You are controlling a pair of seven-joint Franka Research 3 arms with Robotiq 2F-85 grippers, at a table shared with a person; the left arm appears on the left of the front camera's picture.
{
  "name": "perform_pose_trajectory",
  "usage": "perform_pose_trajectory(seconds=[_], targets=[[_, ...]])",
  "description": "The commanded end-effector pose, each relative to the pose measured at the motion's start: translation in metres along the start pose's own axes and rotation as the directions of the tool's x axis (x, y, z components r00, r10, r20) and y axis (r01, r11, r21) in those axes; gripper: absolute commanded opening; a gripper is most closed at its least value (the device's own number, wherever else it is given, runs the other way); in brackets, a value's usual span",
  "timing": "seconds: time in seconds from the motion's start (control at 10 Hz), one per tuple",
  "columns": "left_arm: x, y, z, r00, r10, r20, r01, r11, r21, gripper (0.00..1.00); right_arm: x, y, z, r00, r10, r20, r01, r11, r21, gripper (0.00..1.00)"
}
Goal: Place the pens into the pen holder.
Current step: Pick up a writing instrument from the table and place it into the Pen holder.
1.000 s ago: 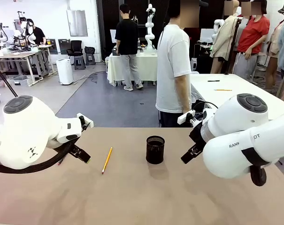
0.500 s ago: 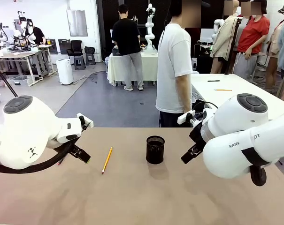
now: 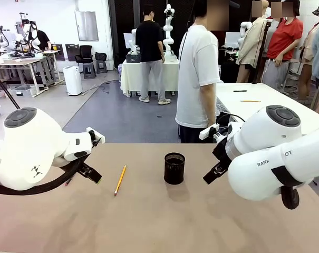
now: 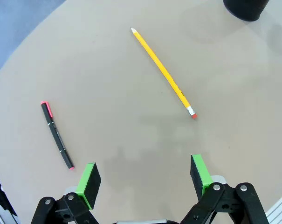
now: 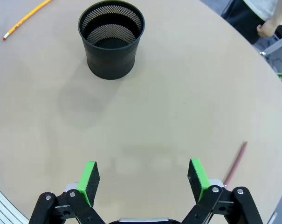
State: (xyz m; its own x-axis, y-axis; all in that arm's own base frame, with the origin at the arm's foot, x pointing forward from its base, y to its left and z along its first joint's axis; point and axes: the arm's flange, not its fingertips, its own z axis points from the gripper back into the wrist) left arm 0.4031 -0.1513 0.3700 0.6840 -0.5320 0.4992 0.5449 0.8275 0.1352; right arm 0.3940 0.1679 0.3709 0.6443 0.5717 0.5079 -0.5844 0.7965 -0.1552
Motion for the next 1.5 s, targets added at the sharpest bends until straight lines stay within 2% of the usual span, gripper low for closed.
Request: perform_pose_trajectory(seconds=[0.0, 0.8, 1.0, 1.2, 1.4], targets=[[0.000, 0.000, 0.000, 1.000, 0.000, 0.000, 0.000, 1.000, 0.000, 1.00, 0.000, 0.000, 0.000, 1.000, -0.001, 0.000, 0.001, 1.000, 0.000, 1.00], [0.000, 0.000, 0.000, 1.000, 0.000, 0.000, 0.000, 1.000, 0.000, 1.00, 0.000, 0.000, 0.000, 1.000, 0.000, 0.000, 0.000, 1.000, 0.000, 1.00], [0.006, -0.001, 0.006, 0.999, -0.028, -0.016, 0.025, 0.987, -0.161, 1.00, 0.008, -0.002, 0.004, 1.000, 0.027, 0.009, -0.028, 0.996, 0.083, 1.00], [0.016, 0.008, 0.017, 0.998, -0.037, -0.054, 0.021, 0.964, -0.264, 1.00, 0.013, -0.008, 0.013, 0.999, 0.032, 0.008, -0.033, 0.985, 0.171, 1.00], [0.023, 0.020, 0.030, 0.998, -0.059, -0.033, 0.044, 0.937, -0.346, 1.00, 0.020, -0.018, 0.031, 0.999, 0.037, 0.032, -0.044, 0.972, 0.231, 1.00]])
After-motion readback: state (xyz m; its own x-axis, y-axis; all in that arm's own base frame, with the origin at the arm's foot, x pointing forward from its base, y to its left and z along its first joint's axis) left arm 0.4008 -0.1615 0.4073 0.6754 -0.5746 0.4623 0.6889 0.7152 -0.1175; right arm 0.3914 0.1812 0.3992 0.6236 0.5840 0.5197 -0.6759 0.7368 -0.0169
